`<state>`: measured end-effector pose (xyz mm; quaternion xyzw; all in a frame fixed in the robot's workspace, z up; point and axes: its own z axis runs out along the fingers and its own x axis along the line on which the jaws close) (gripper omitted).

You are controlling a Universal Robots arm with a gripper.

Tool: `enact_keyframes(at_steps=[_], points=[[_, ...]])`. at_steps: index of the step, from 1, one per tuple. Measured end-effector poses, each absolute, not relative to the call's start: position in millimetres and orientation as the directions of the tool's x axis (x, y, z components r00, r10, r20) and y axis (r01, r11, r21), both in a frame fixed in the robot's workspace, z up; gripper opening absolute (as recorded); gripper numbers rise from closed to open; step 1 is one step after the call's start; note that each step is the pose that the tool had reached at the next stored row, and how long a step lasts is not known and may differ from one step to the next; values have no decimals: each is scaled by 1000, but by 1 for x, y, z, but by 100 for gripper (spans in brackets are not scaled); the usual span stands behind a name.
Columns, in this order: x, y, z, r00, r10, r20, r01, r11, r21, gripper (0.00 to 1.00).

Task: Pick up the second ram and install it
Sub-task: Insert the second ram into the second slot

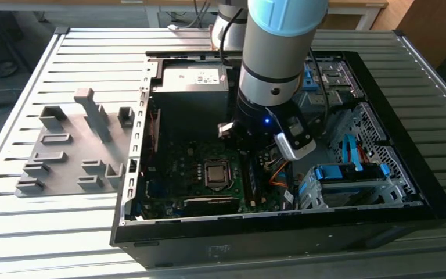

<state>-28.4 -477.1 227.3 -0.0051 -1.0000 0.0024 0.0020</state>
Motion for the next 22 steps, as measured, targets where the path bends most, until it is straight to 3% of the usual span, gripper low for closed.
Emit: enact_keyframes(at_steps=[22], points=[[-28, -479, 218, -1000, 10, 7, 10, 1000, 2, 14]])
